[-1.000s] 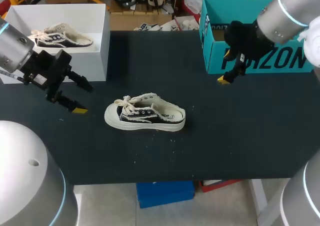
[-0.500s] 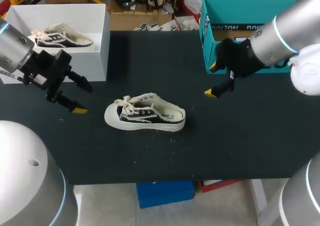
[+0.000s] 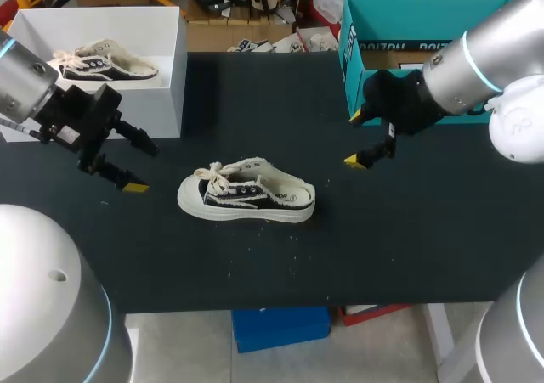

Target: Take the shoe out of the shoebox, open the shoe tongue, remove and reinsert the insole, then place the shoe into the shoebox

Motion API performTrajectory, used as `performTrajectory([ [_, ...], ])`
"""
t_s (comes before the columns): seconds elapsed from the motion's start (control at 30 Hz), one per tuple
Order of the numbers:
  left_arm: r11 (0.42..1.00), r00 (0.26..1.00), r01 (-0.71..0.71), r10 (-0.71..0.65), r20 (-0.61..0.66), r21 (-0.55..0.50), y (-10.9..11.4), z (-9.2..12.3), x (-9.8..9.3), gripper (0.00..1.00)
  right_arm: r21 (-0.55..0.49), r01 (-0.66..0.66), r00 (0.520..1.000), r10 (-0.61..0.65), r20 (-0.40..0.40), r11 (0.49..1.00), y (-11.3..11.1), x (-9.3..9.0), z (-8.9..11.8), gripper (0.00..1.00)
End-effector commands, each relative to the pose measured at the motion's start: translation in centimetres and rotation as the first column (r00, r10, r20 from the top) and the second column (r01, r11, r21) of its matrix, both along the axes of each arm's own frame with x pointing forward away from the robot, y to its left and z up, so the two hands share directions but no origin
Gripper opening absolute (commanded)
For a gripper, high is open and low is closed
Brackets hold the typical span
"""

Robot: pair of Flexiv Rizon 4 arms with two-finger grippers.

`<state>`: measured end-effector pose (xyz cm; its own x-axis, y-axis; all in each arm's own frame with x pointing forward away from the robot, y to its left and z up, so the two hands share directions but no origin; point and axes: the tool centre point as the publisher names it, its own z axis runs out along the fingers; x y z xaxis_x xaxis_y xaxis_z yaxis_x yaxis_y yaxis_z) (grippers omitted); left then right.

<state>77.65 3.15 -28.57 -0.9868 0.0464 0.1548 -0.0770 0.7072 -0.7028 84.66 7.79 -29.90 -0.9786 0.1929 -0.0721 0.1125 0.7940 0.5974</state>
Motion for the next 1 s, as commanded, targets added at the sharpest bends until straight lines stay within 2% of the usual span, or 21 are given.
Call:
performTrajectory([
  [0.03, 1.0, 1.0, 0.0, 0.0, 0.003, 0.001, 0.0, -0.1, 0.0, 1.0, 0.01, -0.002, 1.0, 0.002, 0.02, 1.0, 0.3, -0.4, -0.7, 1.0],
  [0.3, 1.0, 1.0, 0.0, 0.0, 0.003, 0.001, 0.0, -0.1, 0.0, 1.0, 0.05, -0.012, 0.994, 0.006, 0.106, 0.999, 1.5, -0.8, -2.8, 1.0],
  [1.0, 1.0, 1.0, 0.0, 0.0, 0.003, 0.001, 0.0, -0.1, 0.0, 1.0, 0.163, -0.063, 0.996, 0.051, 0.076, 0.985, 6.0, -1.5, -7.6, 1.0],
])
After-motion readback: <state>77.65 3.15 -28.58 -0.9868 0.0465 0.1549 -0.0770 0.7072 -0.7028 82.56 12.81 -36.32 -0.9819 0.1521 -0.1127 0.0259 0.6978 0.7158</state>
